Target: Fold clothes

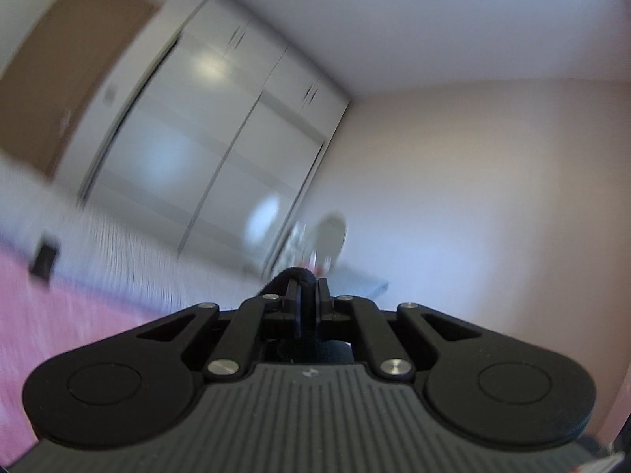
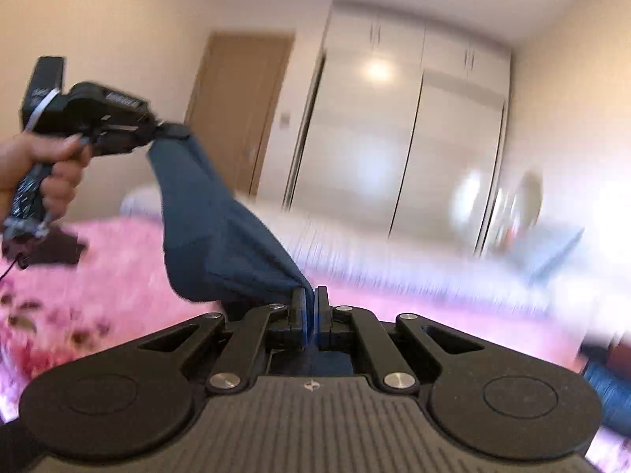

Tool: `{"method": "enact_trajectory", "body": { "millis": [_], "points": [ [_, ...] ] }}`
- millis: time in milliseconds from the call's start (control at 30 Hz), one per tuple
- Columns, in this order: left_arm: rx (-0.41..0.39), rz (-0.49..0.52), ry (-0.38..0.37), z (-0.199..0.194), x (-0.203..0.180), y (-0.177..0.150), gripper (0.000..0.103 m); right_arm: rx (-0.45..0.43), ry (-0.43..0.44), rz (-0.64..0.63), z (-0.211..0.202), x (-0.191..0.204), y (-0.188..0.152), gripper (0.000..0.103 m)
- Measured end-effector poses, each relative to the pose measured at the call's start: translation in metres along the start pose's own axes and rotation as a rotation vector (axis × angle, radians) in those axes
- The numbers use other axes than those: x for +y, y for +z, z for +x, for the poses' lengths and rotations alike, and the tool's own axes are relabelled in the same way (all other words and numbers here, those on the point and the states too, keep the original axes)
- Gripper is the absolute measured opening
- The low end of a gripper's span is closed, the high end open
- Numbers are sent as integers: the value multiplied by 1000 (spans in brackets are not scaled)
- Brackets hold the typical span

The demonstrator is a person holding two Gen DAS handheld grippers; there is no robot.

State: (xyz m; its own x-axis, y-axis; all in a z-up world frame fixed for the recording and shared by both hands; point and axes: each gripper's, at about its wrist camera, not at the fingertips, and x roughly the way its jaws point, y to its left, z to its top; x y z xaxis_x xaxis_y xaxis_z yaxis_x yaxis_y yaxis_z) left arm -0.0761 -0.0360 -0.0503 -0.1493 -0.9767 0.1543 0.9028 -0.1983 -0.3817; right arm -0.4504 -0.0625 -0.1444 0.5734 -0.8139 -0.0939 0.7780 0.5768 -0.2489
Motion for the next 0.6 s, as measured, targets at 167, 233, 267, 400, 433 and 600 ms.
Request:
{"method": "enact_trajectory", "body": {
  "millis": [167,233,267,400,433,600],
  "points": [
    [-65,122,17,-15,-55,55,4,-150,-52,-77,-7,-21,41,0],
    [-49,131,37,9,-47,59,4,-191,-69,-100,-1,-30,55,0],
    [-41,136,47,21,-43,61,4,-212,-77,-112,1,-34,62,0],
    [-9,154,87,68,-27,70,4,-295,-110,-159,12,-51,91,0],
    [-1,159,96,80,-24,73,4,-297,-116,-172,25,-55,94,0],
    [124,135,175,178,43,24,5,-159,-115,-225,163,-68,65,0]
  ]
}}
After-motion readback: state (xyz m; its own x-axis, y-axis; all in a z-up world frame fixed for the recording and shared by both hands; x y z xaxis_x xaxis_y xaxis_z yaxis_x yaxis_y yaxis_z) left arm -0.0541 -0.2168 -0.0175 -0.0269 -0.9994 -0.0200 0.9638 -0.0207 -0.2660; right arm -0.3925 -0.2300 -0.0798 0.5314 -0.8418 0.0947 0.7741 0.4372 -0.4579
